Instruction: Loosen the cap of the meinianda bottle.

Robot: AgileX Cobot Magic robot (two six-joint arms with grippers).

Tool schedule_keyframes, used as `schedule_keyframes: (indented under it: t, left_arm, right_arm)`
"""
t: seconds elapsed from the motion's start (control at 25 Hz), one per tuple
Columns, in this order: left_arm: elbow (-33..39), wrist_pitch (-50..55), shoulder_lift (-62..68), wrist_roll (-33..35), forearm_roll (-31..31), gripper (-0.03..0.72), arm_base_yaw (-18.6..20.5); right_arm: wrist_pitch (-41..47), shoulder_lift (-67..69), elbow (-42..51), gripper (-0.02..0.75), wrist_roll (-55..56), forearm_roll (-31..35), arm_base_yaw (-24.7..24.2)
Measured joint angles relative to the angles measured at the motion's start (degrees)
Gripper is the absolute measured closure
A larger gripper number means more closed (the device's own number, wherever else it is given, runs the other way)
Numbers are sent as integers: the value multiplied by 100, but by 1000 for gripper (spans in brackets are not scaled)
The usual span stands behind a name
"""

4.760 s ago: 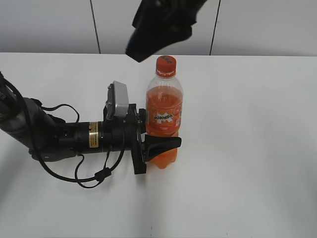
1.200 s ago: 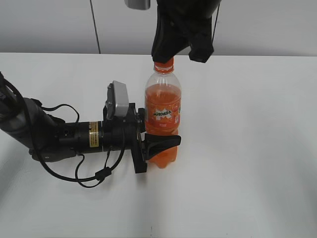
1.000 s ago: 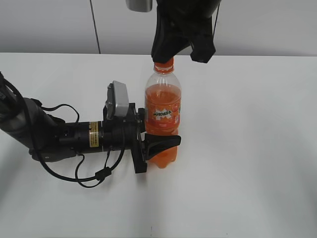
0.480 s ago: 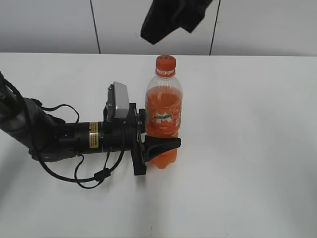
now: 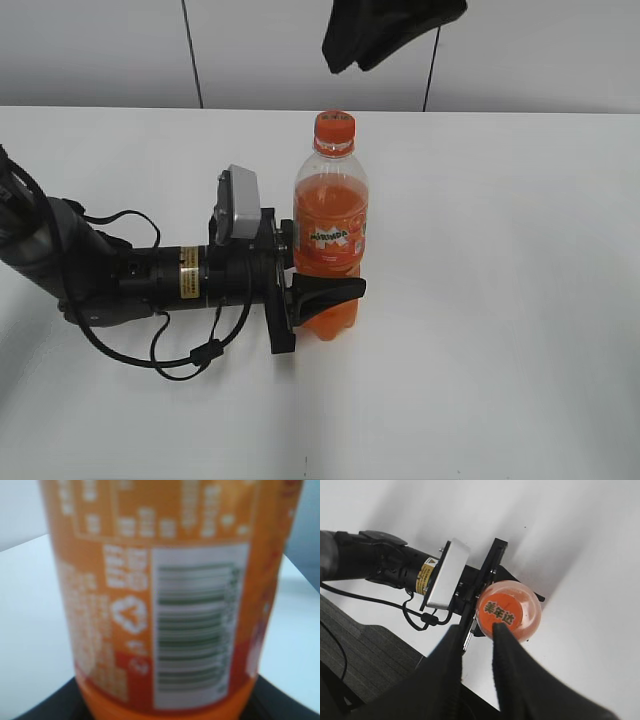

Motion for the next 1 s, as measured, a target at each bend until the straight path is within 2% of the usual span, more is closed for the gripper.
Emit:
schedule_keyframes:
  t: [0.16, 0.24, 1.0]
  left_arm:
    - [0, 0, 0, 0, 0, 316, 0]
    - [0, 0, 0, 0, 0, 316, 0]
    - [0, -4, 0, 0, 0, 316, 0]
  right_arm:
    - [0, 0, 0, 249, 417, -59, 0]
    - [0, 0, 0, 181, 659, -74, 0]
    - [0, 606, 0, 171, 807, -77, 0]
